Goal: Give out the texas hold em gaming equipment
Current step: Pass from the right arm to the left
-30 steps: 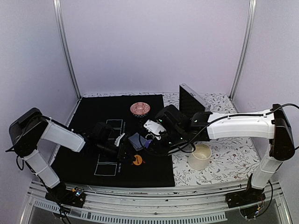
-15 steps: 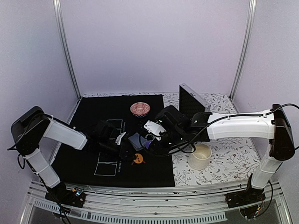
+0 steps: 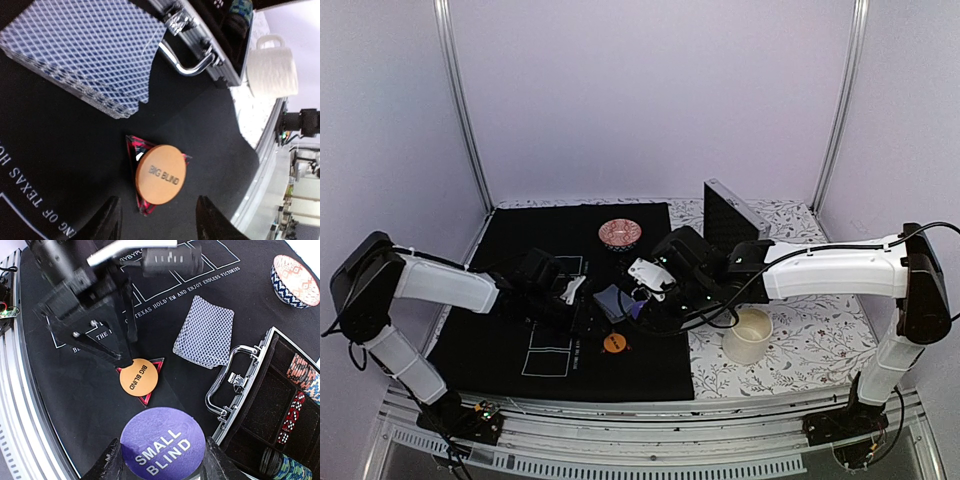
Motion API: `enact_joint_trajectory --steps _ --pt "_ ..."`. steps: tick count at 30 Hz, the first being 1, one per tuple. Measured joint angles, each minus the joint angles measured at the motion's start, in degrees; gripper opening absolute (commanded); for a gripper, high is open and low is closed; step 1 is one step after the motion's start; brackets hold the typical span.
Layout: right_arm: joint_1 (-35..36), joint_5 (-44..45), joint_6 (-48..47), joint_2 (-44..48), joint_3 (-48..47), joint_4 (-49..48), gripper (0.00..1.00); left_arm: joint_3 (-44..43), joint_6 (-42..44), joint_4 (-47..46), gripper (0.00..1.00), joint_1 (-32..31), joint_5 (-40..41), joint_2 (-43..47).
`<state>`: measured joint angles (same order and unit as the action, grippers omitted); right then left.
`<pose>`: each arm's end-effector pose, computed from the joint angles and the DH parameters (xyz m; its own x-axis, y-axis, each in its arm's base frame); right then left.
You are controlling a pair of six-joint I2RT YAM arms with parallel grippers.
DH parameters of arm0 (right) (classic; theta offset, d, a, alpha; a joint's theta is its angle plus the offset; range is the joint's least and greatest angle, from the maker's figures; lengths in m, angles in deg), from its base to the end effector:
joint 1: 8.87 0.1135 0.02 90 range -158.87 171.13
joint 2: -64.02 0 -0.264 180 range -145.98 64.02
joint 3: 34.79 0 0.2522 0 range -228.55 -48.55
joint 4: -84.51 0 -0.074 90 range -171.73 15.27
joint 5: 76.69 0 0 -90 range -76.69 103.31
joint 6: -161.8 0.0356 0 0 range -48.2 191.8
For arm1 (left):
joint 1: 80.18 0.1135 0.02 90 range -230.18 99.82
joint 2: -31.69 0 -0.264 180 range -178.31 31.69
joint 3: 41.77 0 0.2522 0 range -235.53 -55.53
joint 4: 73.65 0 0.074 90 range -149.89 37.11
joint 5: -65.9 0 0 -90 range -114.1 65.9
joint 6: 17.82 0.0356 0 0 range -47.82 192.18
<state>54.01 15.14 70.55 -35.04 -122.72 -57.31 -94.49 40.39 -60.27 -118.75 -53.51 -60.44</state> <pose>0.1745 0.3381 0.2424 -0.3264 -0.6851 -0.6513 -0.8874 0.4593 -0.0384 0.2144 -0.1933 0.1336 -0.9377 0.1608 -0.3080 0.3310 0.6831 -0.6510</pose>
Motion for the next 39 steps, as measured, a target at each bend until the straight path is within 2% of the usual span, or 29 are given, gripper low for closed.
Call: enact_joint_trajectory --steps 7,11,15,19,21,26,33,37,39 --pt "0.9 0.81 -1.05 0.02 0.0 -0.83 0.36 -0.92 1.6 1.05 0.81 0.0 -0.09 12.79" --pt "2.34 1.51 -2.54 0.09 0.0 -2.78 0.36 -0.46 -0.17 -5.14 0.85 -0.02 -5.99 16.41" --pt "3.54 1.84 -4.07 0.81 0.0 -4.83 0.36 0.35 -1.9 -9.49 0.84 -0.17 -10.38 15.98" --pt "3.87 2.19 -5.29 1.4 0.0 -6.47 0.36 0.46 -2.71 -11.93 0.69 -0.81 -12.46 14.69" --pt "3.89 2.34 -5.75 1.4 0.0 -6.75 0.36 0.44 -2.99 -12.74 0.57 -1.14 -13.2 13.73" --pt "4.0 2.64 -6.73 1.4 0.0 -7.15 0.36 0.22 -3.23 -13.6 0.39 -1.7 -13.99 11.72" --pt "4.22 3.58 -7.69 1.4 0.0 -7.43 0.36 -0.92 -2.95 -14.38 0.01 -2.54 -15.67 10.84" --pt "4.26 4.85 -8.76 1.4 0.0 -7.48 0.36 -1.27 -4.74 -15.08 0.0 -2.64 -15.67 10.86" --pt "4.35 5.38 -9.09 1.4 0.0 -7.48 0.41 -1.27 -5.2 -15.06 0.0 -2.64 -15.58 10.84"
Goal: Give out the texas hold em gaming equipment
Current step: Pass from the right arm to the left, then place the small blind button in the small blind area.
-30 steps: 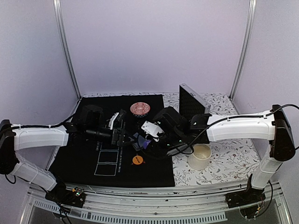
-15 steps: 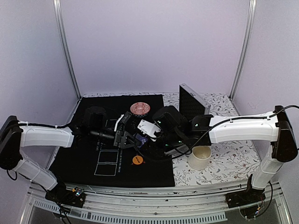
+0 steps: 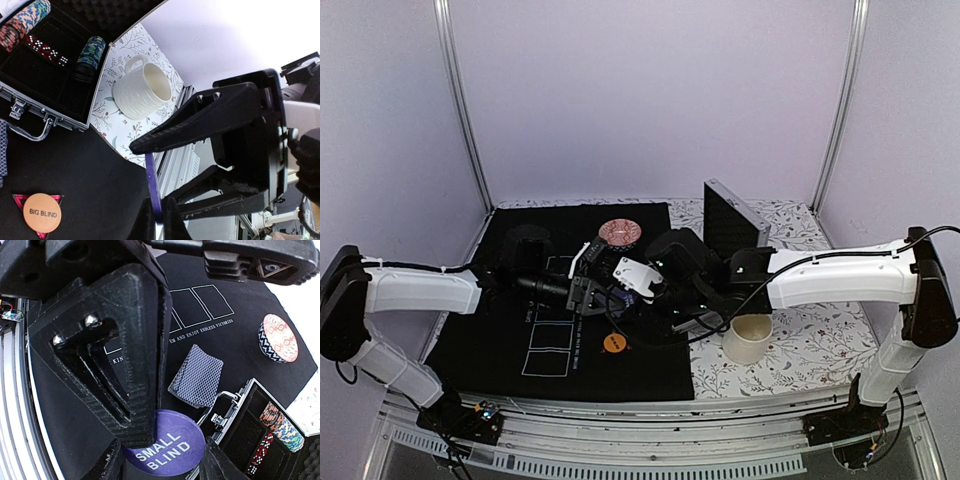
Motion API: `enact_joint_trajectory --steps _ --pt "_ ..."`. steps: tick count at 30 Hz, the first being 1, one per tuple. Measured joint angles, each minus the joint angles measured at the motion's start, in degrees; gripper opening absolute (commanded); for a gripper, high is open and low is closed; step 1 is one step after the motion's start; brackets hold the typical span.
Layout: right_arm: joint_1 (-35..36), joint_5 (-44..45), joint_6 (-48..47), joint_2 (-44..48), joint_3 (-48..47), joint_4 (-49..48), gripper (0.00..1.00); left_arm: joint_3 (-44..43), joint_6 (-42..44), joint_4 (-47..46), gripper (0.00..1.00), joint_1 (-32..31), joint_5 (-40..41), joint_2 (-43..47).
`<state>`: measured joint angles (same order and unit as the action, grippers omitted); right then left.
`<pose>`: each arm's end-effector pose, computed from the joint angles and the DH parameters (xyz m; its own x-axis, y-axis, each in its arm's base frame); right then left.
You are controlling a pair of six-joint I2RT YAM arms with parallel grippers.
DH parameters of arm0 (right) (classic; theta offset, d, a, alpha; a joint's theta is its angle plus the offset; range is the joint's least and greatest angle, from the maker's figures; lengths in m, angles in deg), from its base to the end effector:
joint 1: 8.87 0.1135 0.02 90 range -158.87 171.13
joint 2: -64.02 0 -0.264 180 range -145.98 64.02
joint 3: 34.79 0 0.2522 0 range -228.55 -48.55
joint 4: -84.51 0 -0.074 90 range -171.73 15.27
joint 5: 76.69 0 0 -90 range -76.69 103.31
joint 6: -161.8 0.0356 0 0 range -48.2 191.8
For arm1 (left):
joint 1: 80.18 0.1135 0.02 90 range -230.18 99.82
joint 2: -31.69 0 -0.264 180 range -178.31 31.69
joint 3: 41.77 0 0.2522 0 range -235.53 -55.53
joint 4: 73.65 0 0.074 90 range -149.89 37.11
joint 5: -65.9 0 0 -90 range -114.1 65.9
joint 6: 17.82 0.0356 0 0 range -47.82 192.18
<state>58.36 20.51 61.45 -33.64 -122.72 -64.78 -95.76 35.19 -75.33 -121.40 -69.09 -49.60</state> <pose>0.1539 0.3551 0.2616 -0.0892 -0.6732 -0.7341 -0.9087 0.3568 -0.2167 0.2042 -0.2124 0.2159 -0.8287 0.1603 -0.5363 0.5595 0.2608 -0.7867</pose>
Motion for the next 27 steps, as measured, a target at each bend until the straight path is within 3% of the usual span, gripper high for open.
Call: enact_joint_trajectory --steps 5,9,17,27 --pt "0.13 1.44 -1.03 0.13 0.0 -0.07 0.73 -0.96 0.22 2.51 0.0 0.17 1.68 0.22" --pt "0.11 2.32 -1.36 3.13 0.61 -0.02 0.86 -0.87 0.15 8.02 0.0 2.69 5.09 2.97" --pt "-1.4 2.08 -0.57 9.2 3.1 -2.19 0.92 3.8 -2.67 15.13 0.0 13.9 13.9 17.42" --pt "-3.23 -0.68 2.03 11.15 6.75 -4.98 0.93 14.19 -10.99 28.46 0.0 20.63 18.6 29.75"
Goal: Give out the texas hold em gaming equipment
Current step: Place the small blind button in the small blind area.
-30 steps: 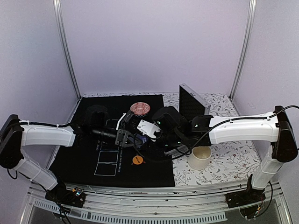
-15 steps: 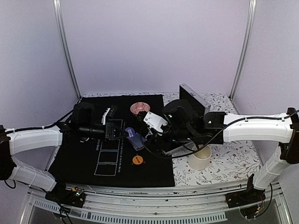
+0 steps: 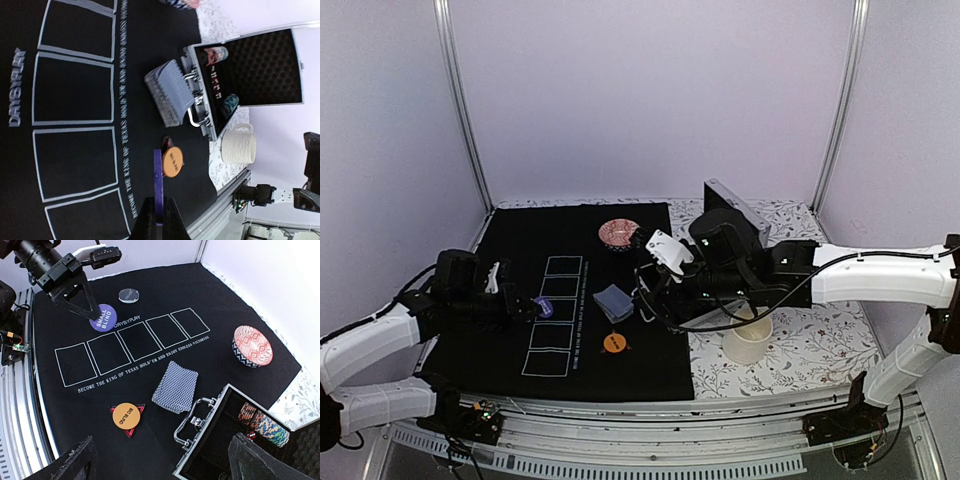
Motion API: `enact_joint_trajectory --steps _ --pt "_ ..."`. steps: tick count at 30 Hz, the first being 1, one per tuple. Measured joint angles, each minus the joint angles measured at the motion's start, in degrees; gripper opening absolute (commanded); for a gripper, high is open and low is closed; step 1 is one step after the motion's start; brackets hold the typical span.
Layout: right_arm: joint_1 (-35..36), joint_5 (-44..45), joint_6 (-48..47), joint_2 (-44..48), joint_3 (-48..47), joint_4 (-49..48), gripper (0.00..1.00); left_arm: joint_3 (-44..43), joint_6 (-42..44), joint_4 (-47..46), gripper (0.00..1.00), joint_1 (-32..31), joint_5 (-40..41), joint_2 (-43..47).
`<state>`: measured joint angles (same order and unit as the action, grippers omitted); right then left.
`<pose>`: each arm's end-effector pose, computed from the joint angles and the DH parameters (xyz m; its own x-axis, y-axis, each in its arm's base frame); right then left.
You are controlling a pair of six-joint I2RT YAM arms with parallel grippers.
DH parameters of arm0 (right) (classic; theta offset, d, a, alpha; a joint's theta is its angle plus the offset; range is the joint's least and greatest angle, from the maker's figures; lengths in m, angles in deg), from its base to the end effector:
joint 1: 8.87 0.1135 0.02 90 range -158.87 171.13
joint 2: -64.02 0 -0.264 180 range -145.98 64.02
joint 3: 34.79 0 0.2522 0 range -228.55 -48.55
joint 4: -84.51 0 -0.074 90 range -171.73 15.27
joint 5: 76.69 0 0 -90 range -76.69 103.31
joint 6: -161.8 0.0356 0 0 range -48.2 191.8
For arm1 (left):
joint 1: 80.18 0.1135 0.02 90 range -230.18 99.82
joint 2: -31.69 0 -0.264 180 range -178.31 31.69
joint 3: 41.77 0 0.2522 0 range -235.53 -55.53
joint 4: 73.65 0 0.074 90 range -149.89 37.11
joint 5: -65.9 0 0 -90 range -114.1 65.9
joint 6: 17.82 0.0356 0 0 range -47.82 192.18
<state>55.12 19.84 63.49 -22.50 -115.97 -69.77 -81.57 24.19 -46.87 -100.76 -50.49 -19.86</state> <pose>0.1566 0.3117 0.2971 -0.1010 -0.5344 -0.8392 -0.8739 0.4507 -0.1819 0.1682 -0.0801 0.2029 -0.8661 -0.3858 -0.3178 -0.0047 0.6422 -0.7666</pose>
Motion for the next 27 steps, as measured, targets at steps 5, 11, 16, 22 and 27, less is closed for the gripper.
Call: enact_joint_trajectory --steps 5,11,16,22,27 --pt "0.02 -1.31 1.84 -0.02 1.81 0.0 0.93 3.19 -4.61 10.16 0.0 1.81 0.26 8.24" --pt "0.0 -2.69 2.47 0.0 1.84 0.07 0.94 7.96 -9.57 16.37 0.0 8.15 -0.72 15.13" --pt "0.0 -3.63 2.51 -0.02 2.29 -0.02 0.94 12.92 -13.84 21.99 0.0 10.97 -2.25 17.33" --pt "0.0 -4.26 2.56 -0.02 4.2 0.17 0.94 11.65 -14.4 25.92 0.0 11.5 -3.39 18.78" --pt "0.0 -4.57 2.56 -0.02 4.2 0.07 0.94 9.25 -14.75 28.3 0.0 12.02 -1.4 18.8"
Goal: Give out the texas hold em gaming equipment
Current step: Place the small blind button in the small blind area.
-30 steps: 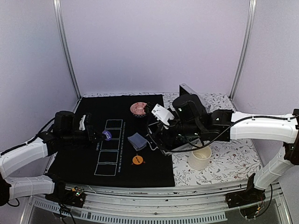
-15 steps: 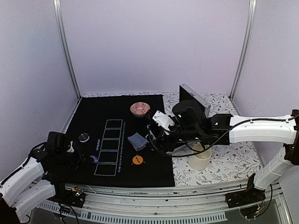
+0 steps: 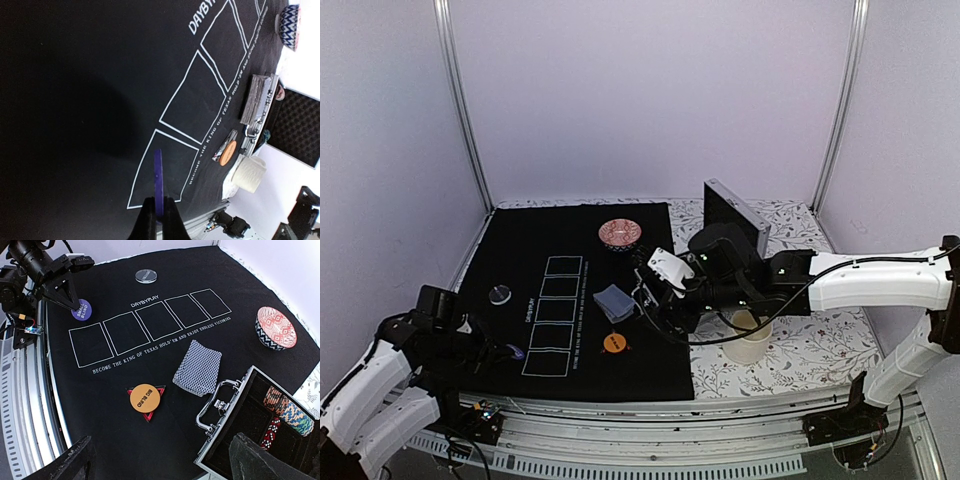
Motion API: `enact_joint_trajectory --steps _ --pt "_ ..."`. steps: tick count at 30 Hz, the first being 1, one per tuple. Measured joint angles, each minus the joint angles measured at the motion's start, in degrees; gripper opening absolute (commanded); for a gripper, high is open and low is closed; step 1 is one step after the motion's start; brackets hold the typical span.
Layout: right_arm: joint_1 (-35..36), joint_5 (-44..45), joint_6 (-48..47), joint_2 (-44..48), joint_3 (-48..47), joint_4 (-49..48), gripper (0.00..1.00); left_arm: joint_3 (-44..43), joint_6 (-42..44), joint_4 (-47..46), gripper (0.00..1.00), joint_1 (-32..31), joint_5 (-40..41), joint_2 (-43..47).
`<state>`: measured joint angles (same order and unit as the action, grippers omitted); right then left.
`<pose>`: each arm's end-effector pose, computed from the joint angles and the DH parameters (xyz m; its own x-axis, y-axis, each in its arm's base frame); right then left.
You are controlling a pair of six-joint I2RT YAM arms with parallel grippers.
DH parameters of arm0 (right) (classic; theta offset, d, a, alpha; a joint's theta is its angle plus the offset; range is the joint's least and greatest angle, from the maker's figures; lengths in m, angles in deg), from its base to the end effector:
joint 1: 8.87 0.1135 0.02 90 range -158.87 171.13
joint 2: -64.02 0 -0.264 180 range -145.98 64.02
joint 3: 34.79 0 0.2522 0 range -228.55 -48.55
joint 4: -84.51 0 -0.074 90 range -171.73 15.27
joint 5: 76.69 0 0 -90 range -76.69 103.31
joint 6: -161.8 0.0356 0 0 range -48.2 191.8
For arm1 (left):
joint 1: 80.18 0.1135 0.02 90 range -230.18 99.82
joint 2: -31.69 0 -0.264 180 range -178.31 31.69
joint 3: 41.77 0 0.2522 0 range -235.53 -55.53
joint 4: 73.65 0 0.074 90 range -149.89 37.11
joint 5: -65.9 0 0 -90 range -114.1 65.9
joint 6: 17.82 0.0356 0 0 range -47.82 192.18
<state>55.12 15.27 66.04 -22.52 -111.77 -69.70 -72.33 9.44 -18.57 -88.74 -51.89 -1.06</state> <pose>0.1511 0.3070 0.2717 -0.1635 -0.5638 -0.8095 -0.9069 0.4088 -0.1015 0.1034 -0.0323 0.1579 -0.7197 -0.6869 0.1010 -0.5650 0.4948 -0.6603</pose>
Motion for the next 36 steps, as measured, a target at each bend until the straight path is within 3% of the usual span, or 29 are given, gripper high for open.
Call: enact_joint_trajectory --steps 11,13,18,24,27,32,36 --pt "0.0 -0.68 0.0 0.0 0.28 0.5 0.94 -0.17 -5.33 8.0 0.01 1.2 6.27 5.42" --pt "0.0 -0.85 0.0 0.0 0.31 0.5 0.94 -0.02 -6.23 9.03 0.08 1.22 6.56 6.49" --pt "0.0 -1.33 -0.02 0.0 0.31 0.59 0.94 1.73 -7.8 10.6 0.52 1.33 6.43 7.02" --pt "0.0 -1.68 -0.07 -0.13 0.0 2.14 0.94 0.24 -8.44 13.05 0.74 1.49 8.9 5.6" --pt "0.0 -1.95 -0.24 -0.11 -0.26 2.73 0.94 -3.76 -7.17 14.36 0.77 1.51 12.13 2.29" --pt "0.0 -2.12 -0.24 -0.09 -0.48 3.41 0.96 -13.73 -1.25 13.22 0.74 1.33 16.28 -3.91" --pt "-0.39 -2.08 -0.11 0.24 -0.59 3.76 0.96 -19.74 5.25 5.35 0.79 -5.11 17.97 -10.1"
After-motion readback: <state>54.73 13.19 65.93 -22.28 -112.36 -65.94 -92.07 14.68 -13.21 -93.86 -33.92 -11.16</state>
